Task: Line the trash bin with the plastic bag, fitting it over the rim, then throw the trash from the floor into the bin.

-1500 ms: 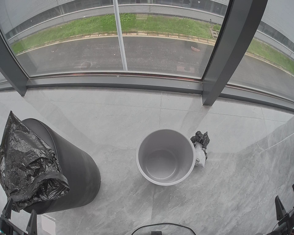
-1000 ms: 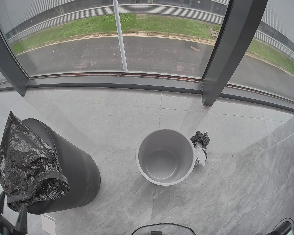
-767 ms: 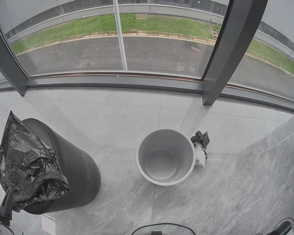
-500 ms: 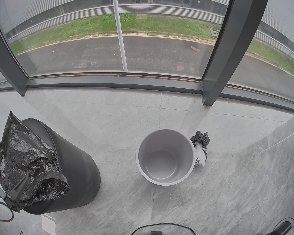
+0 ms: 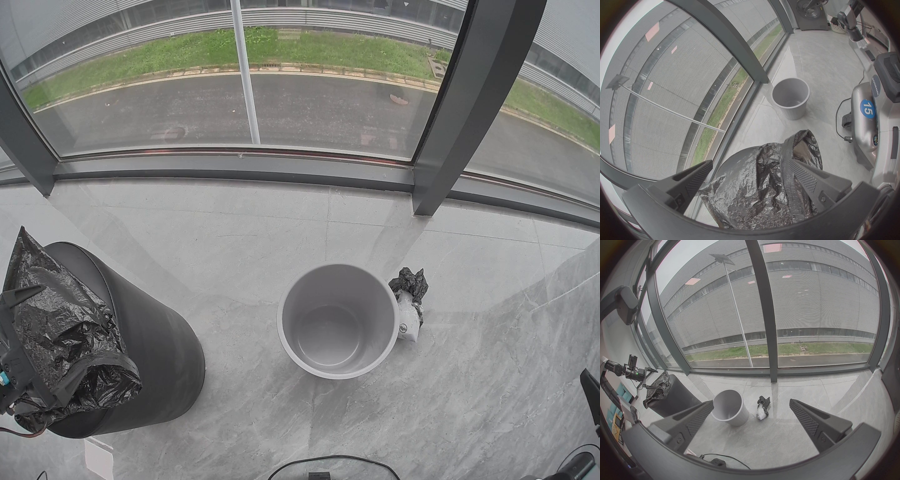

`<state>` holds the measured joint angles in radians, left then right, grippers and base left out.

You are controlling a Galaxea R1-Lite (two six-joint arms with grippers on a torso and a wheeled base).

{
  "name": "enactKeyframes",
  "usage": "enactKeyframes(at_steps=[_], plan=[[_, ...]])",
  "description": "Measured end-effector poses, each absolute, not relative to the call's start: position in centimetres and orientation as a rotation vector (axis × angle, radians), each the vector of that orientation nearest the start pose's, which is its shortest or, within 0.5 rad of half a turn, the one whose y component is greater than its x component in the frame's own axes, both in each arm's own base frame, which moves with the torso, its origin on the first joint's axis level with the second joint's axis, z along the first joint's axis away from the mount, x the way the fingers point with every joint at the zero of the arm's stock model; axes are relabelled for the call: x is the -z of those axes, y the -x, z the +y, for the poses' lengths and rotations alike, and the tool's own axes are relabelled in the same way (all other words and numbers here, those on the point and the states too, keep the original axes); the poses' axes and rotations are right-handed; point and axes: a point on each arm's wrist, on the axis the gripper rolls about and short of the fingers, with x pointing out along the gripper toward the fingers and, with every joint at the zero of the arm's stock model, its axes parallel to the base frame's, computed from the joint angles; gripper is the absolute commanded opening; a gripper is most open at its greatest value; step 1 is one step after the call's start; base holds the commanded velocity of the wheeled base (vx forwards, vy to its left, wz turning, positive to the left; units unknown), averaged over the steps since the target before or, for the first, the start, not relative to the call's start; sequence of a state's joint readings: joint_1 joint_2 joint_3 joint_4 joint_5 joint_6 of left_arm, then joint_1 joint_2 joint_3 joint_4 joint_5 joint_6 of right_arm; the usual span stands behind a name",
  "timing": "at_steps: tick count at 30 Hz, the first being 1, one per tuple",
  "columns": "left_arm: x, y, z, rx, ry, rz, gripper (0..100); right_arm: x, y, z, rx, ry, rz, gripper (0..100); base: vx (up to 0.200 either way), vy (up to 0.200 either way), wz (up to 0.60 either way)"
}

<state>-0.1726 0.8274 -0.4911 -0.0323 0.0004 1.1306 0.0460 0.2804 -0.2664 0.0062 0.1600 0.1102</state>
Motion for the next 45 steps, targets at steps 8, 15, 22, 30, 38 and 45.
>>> enactKeyframes(at_steps=[8,15,22,30,38,45], plan=[[-18.7,-8.4,-1.8,0.382,-1.134,0.208,100,-14.9,1.0,0.3,-0.208,-0.112,0.044,100,0.0,0.0,0.0],[-17.4,-8.3,-2.5,0.463,-1.038,0.235,100,-14.4,0.9,0.3,-0.21,-0.112,0.056,100,0.0,0.0,0.0],[-16.7,-8.9,-2.7,0.45,-1.052,0.296,100,-14.2,1.0,0.3,-0.214,-0.112,0.058,100,0.0,0.0,0.0],[-16.9,-10.8,-3.2,0.403,-1.048,0.253,100,-14.1,1.2,0.3,-0.215,-0.112,0.045,100,0.0,0.0,0.0],[-16.5,-11.9,-3.5,0.39,-1.047,0.29,100,-13.8,1.7,0.3,-0.213,-0.112,0.021,100,0.0,0.0,0.0],[-16.3,-12.4,-3.5,0.372,-1.053,0.314,100,-13.6,1.9,0.3,-0.214,-0.112,0.01,100,0.0,0.0,0.0]])
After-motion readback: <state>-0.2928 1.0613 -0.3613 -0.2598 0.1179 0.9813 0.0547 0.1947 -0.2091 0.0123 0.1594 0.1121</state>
